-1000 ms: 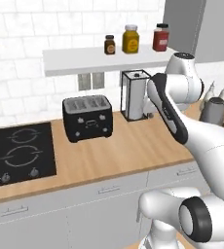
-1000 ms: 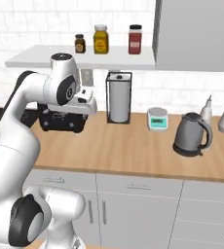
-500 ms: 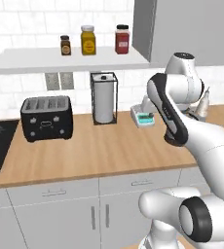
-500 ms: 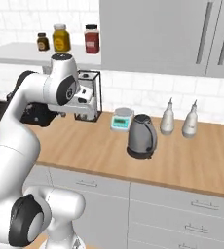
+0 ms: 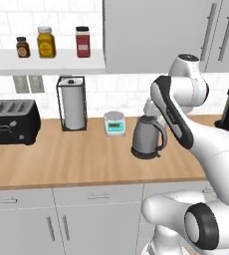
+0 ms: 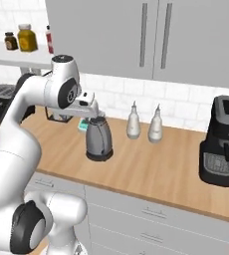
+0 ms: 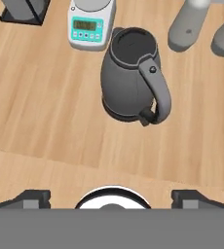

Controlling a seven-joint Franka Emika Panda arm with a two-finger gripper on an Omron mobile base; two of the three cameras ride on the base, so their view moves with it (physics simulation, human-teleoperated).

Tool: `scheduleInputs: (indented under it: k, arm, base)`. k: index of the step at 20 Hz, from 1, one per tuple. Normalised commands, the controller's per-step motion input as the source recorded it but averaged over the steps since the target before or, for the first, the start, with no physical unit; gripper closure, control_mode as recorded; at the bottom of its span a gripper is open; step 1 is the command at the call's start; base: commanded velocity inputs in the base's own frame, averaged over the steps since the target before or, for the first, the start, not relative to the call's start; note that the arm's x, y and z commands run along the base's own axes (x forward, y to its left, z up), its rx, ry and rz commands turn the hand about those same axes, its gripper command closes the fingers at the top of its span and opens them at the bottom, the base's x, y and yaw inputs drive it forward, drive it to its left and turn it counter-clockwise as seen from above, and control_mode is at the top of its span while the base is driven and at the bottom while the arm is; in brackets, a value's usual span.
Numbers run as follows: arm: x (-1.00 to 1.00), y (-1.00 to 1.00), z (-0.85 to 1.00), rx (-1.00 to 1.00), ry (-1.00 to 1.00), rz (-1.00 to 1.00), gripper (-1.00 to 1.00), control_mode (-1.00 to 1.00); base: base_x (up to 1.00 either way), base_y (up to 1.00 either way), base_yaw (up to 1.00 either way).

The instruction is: Navigate to the electric kettle.

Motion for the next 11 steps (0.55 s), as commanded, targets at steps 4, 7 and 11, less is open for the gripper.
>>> scheduleInputs:
  k: [4,7,11]
  arm:
    - [0.00,0.00,0.00,0.00,0.00,0.00,-1.00,1.00]
    - [0.00,0.00,0.00,0.00,0.00,0.00,-1.00,1.00]
    - [0.00,0.00,0.00,0.00,0.00,0.00,-1.00,1.00]
  base:
    - [0.52,-0.06,-0.01]
    - [0.19,0.02,-0.02]
    - [0.19,0.08,-0.08]
